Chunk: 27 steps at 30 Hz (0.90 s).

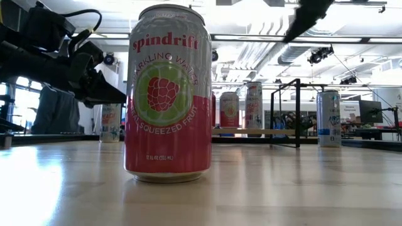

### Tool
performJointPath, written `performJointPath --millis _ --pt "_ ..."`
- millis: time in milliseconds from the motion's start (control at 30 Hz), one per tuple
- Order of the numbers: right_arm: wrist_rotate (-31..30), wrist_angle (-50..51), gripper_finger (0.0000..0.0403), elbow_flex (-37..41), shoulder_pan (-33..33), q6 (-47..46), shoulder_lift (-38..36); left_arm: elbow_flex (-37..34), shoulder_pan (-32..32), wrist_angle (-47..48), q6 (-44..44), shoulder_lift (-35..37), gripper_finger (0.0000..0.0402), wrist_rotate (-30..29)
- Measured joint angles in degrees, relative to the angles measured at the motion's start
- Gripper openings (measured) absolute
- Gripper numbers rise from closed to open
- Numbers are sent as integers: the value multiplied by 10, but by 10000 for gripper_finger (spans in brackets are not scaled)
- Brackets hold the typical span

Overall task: Place canned beverage on shelf
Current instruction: Put the right white and blue soda can on the shelf

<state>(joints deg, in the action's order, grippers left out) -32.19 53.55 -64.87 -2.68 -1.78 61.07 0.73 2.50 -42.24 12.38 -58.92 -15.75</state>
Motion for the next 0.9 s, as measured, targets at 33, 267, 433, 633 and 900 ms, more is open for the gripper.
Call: performJointPath --millis 33,267,433,633,900 --pt "-5 34 0 -13 -13 -9 -9 0 0 -1 0 0 0 0" --pt "26 190 15 -71 -165 -2 -10 0 0 1 10 0 0 3" --pt "101 217 73 -83 -287 57 34 0 0 0 10 0 0 4" --pt "153 246 159 -87 -394 161 117 0 0 0 11 0 0 8" --pt "112 255 242 -87 -436 225 203 0 0 0 11 0 0 8"
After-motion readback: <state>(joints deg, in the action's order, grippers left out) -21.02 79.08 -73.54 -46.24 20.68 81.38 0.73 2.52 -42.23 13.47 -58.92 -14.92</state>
